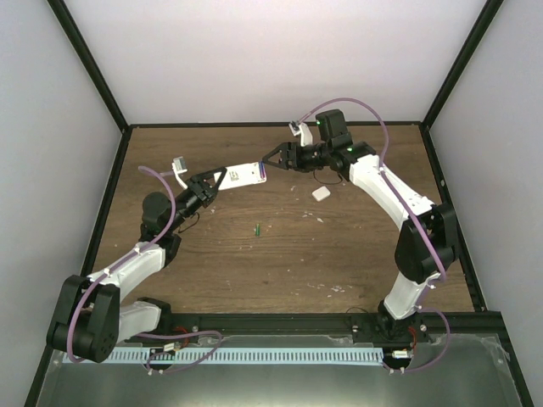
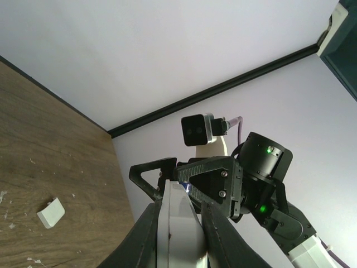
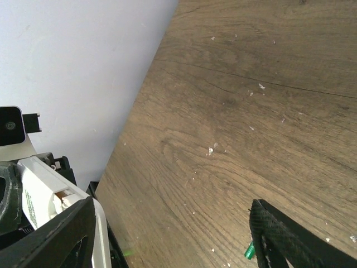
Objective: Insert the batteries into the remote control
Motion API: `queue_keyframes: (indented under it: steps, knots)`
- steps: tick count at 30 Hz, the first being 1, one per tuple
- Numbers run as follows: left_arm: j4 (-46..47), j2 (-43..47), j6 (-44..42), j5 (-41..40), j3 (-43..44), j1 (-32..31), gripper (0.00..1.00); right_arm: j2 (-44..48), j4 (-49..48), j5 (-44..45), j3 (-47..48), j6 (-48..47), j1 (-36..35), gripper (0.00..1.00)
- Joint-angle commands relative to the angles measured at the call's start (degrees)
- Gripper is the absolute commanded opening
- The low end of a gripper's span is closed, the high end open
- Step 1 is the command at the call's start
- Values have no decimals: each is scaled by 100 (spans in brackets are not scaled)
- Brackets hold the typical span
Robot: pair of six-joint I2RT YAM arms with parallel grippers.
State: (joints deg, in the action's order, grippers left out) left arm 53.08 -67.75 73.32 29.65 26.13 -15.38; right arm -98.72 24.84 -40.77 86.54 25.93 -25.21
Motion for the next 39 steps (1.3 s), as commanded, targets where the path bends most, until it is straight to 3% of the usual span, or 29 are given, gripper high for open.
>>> queue_keyframes:
  steps: [1, 9, 17, 28, 39]
  knots:
    - [317, 97, 17, 32, 25, 7, 0, 180, -131, 35, 206, 5, 50, 68]
    - [624, 130, 213, 18, -103, 3, 0, 339, -301, -114, 108, 223, 217, 68]
    - [686, 232, 352, 0, -187, 5, 0, 511, -1225, -1225, -137, 1320, 525, 71]
    - [871, 177, 449, 72, -137, 0, 0, 35, -1463, -2575, -52, 2012, 468, 72]
    - [1268, -50, 567, 142, -164, 3, 0, -208, -1673, -2889, 30, 2171, 279, 70]
